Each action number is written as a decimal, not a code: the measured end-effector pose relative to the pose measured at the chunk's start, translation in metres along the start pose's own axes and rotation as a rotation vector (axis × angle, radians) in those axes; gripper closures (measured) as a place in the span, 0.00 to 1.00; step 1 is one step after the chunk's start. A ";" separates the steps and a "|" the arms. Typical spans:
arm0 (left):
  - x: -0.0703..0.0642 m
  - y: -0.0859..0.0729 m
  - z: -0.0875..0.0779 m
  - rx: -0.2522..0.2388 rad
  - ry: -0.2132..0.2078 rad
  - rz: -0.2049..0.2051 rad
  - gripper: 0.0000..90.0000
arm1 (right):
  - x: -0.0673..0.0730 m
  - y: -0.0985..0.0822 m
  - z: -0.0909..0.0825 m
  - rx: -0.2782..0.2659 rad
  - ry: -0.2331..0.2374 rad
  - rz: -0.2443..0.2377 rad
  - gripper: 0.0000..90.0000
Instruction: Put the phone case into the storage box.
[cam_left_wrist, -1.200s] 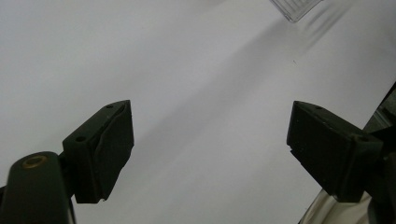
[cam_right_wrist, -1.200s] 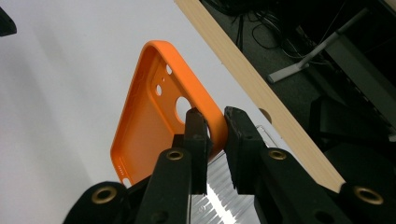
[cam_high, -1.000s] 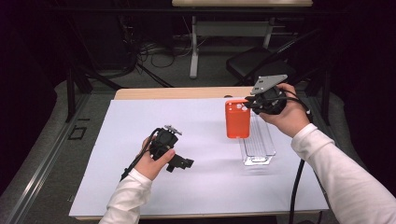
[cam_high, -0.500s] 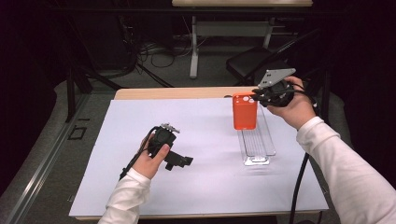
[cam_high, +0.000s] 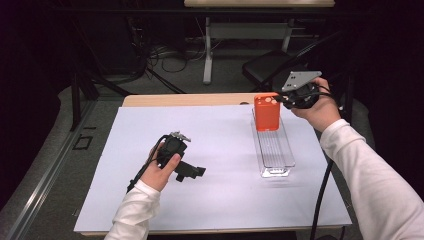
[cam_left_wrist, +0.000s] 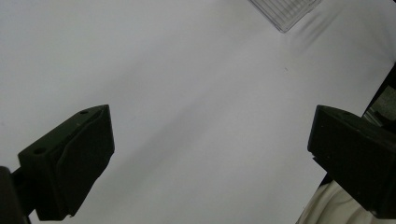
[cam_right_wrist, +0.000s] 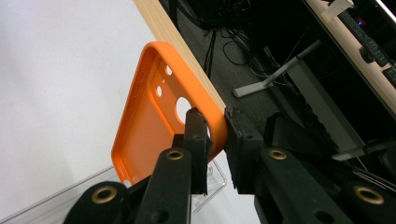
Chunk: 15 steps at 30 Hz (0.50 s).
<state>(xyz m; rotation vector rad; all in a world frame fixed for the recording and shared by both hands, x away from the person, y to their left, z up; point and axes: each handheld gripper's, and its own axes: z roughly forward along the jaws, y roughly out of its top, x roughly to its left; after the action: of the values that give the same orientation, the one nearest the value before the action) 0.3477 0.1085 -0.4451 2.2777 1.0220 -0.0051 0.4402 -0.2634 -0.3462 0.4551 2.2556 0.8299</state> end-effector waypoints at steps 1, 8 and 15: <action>0.000 0.000 0.000 0.000 0.002 0.004 0.01 | -0.001 -0.001 0.001 0.001 0.001 0.000 0.89; 0.001 -0.003 -0.002 -0.003 0.015 -0.002 0.01 | -0.008 -0.006 0.009 -0.011 -0.024 -0.030 0.89; 0.000 -0.003 -0.004 -0.016 0.008 0.001 0.01 | -0.011 -0.010 0.018 -0.027 -0.044 -0.057 0.88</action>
<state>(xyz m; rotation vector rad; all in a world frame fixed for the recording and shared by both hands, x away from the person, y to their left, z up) 0.3446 0.1122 -0.4438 2.2653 1.0209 0.0131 0.4596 -0.2692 -0.3577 0.3914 2.2041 0.8122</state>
